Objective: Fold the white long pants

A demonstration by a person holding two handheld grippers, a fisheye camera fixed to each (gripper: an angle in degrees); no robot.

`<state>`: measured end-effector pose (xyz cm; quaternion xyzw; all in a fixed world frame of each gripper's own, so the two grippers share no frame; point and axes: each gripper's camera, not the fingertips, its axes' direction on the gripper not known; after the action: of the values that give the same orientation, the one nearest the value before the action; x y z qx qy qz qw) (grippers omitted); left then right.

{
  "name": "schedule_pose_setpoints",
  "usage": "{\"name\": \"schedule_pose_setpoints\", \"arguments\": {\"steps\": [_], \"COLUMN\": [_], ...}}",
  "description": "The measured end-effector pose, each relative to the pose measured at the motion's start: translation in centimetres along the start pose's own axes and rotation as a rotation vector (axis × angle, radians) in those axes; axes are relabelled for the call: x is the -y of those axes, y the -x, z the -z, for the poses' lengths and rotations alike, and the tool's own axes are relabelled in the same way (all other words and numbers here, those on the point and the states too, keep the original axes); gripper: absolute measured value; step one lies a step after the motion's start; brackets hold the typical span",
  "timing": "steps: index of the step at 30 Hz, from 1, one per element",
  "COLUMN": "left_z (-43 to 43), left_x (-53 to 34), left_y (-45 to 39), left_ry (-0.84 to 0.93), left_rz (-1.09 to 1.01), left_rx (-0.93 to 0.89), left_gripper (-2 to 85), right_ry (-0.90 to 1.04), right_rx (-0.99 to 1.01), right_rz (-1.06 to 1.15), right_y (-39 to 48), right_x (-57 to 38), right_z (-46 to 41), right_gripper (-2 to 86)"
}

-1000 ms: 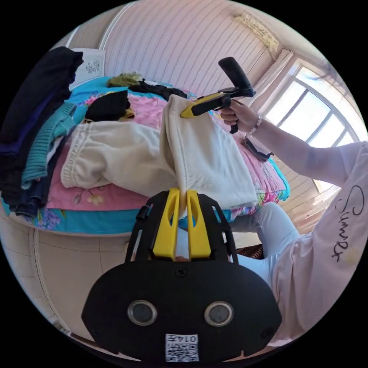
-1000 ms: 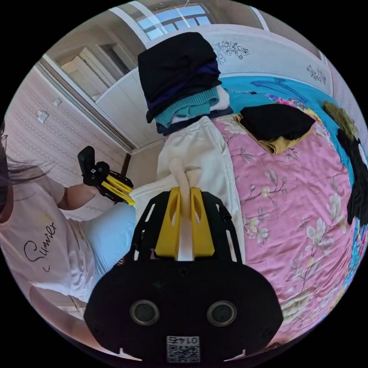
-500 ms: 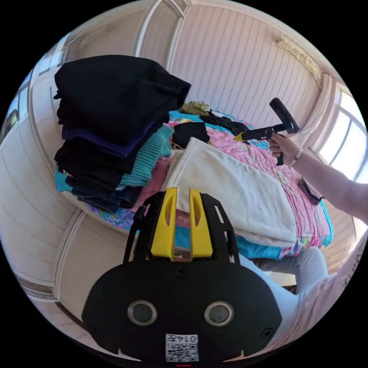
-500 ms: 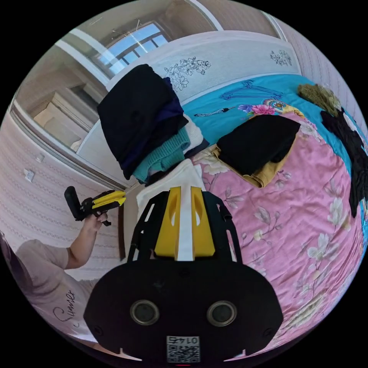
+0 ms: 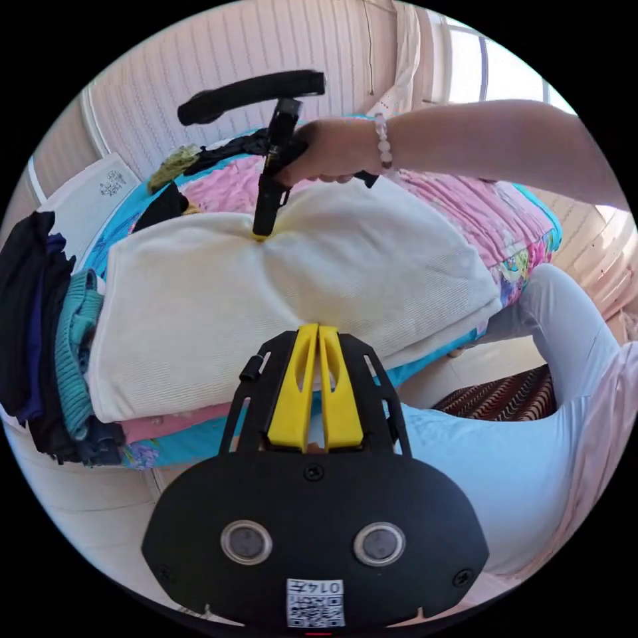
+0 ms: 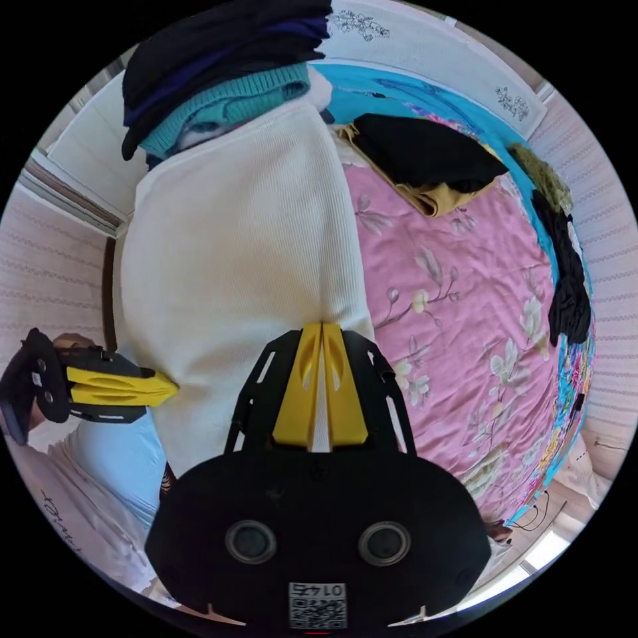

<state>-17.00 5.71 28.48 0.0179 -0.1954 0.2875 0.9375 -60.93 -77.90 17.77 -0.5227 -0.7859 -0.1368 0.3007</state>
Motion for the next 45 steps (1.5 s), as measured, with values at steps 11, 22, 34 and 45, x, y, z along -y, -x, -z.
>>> {"name": "schedule_pose_setpoints", "arguments": {"steps": [11, 22, 34, 45], "left_z": [1.0, -1.0, 3.1, -1.2], "left_x": [2.4, 2.5, 5.2, 9.3], "left_y": [-4.0, -6.5, -15.8, -23.6], "left_ry": [0.059, -0.001, -0.113, -0.005], "left_rz": [-0.118, -0.058, -0.242, -0.422], "left_rx": [0.098, 0.105, 0.041, -0.054], "left_gripper": [-1.0, -0.9, 7.6, 13.6], "right_ry": [-0.038, -0.086, -0.186, -0.151], "right_rx": [-0.084, -0.095, -0.219, -0.225], "right_rz": [0.058, 0.023, -0.012, -0.207], "right_y": [3.0, 4.7, 5.6, 0.7], "right_x": [-1.8, -5.6, -14.3, -27.1], "right_z": [0.7, -3.1, -3.3, -5.9], "right_gripper": [-0.9, -0.9, -0.6, 13.3]}}
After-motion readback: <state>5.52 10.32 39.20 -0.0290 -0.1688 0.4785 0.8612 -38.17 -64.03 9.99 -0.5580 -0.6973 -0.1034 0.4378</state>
